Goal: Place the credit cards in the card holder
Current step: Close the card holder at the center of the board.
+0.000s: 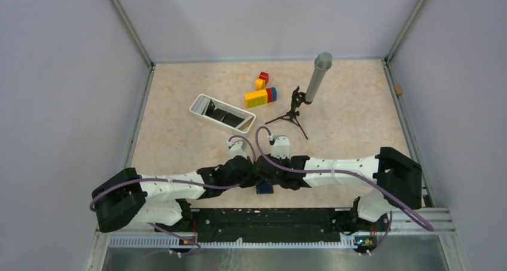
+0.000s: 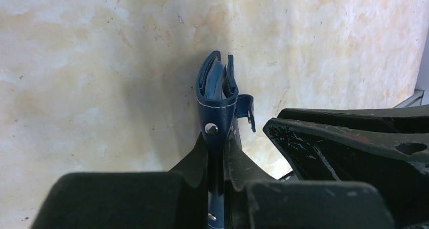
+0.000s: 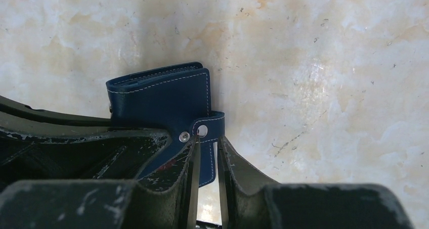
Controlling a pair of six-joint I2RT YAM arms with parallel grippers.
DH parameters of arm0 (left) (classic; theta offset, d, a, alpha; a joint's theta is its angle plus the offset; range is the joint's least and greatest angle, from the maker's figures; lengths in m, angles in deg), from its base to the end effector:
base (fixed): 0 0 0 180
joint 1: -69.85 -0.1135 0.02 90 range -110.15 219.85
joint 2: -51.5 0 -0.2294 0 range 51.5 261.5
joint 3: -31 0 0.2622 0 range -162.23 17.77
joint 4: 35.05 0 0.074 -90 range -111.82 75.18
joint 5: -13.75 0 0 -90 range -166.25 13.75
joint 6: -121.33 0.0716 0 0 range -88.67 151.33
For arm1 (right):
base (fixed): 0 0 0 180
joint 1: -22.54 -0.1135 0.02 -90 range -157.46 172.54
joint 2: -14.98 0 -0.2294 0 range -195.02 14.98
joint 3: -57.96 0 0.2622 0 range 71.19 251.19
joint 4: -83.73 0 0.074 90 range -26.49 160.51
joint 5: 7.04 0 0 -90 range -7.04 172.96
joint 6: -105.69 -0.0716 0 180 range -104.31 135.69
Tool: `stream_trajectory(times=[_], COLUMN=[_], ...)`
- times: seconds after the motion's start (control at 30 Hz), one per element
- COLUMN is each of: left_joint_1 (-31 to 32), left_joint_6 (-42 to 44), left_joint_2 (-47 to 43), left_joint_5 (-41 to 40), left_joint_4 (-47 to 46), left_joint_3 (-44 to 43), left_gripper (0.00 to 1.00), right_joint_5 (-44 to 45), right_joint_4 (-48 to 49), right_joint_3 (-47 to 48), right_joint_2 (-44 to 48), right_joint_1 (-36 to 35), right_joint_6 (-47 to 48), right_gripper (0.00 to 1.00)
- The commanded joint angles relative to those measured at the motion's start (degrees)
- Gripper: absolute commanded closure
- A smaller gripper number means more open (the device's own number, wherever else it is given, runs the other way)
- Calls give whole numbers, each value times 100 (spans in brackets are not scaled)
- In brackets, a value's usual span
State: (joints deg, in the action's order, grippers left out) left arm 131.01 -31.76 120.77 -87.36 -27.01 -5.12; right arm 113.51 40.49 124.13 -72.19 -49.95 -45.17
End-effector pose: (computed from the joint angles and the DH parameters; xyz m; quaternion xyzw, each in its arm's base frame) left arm 0.1408 -0.2271 0.0897 -0.0553 0.9056 -0.3223 0.2702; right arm 0.1287 0.2870 0.1265 -0.0369 0.9415 0.0958 0.3210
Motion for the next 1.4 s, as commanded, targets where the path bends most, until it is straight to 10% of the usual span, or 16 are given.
stream_trajectory(times=[0.0,1.37], left_joint_1=[23,20], left_joint_6=[297,350], left_joint_2=[270,520], left_joint_5=[-36,83], left_joint_4=[912,867], left_joint_3=[76,-31], left_gripper=[100,100], right_joint_5=[147,-3], right_joint_4=[-2,95], right_joint_3=[17,172], right_joint_2=[96,-68], right_joint_1=[-61,-55], right_joint_6=[-38,233], right_gripper=[82,80])
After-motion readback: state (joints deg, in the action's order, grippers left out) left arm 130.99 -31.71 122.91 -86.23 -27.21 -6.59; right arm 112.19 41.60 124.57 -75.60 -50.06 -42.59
